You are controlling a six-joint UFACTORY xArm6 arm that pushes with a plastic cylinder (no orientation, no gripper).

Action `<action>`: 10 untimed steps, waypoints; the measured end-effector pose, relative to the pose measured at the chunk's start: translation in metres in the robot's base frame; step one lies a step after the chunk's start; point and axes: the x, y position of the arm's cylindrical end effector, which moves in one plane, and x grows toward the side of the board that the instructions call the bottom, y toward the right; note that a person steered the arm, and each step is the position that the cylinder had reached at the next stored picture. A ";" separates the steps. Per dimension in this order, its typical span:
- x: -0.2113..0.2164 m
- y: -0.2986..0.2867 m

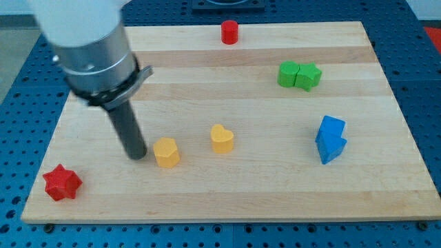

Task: Push the yellow hexagon towards the yellow heart

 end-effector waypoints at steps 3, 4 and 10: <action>0.010 0.034; 0.005 0.046; -0.057 0.056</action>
